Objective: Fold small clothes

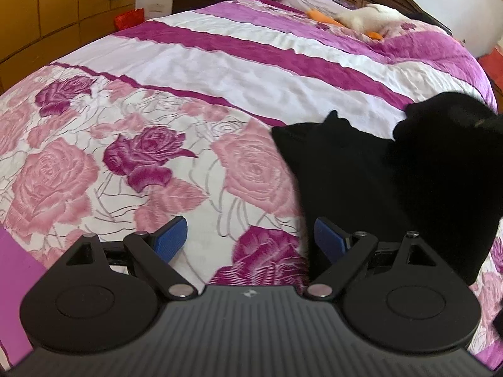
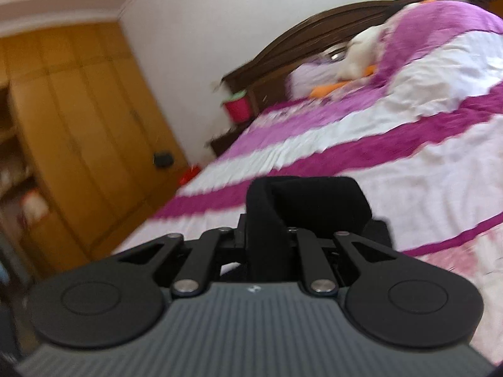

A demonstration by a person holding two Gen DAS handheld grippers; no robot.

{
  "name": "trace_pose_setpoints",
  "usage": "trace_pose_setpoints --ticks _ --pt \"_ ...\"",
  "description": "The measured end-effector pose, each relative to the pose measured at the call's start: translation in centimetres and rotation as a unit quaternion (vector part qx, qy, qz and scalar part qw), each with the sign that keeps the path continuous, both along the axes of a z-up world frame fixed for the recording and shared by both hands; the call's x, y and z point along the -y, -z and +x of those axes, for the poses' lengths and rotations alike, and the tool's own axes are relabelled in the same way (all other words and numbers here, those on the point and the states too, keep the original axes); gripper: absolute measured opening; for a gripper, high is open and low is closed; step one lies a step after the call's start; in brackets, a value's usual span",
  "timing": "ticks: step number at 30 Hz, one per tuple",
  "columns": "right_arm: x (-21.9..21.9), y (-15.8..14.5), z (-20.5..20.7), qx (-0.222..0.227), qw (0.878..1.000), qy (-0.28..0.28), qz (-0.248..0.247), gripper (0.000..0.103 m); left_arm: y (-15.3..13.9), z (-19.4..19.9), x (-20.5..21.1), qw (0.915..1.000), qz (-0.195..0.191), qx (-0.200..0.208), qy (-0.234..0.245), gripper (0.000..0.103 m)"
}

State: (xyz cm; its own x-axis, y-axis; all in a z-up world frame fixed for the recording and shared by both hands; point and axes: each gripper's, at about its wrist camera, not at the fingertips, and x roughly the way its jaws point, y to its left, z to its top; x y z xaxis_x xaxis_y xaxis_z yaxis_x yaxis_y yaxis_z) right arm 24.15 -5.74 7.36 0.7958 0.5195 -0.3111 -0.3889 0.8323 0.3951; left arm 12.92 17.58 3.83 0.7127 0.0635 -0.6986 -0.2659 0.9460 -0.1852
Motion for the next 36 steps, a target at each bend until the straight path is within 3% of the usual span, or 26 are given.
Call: trace_pose_setpoints --ticks 8,13,18,26,30,36 --pt "-5.8 4.8 0.2 -0.046 0.992 -0.071 -0.097 0.019 0.8 -0.3 -0.7 0.9999 -0.008 -0.004 -0.006 0.091" --pt "-5.7 3.6 -1.3 -0.034 0.987 -0.133 -0.083 0.048 0.8 -0.5 -0.9 0.9998 -0.016 0.005 -0.008 0.091" --pt "-5.0 2.0 -2.5 -0.031 0.979 -0.186 -0.080 0.047 0.6 -0.8 -1.1 0.9993 -0.033 0.013 -0.007 0.091" --pt "-1.9 -0.7 -1.5 -0.054 0.982 -0.165 -0.068 0.047 -0.7 -1.7 -0.8 0.9954 -0.077 0.056 0.012 0.091" --pt "-1.8 -1.8 0.2 -0.077 0.981 -0.145 -0.107 0.047 -1.3 -1.9 0.3 0.9907 -0.102 0.081 0.041 0.090" --pt "-3.4 -2.7 3.5 -0.139 0.968 -0.134 -0.161 0.047 -1.4 -1.7 3.1 0.9847 -0.103 0.107 0.091 0.084"
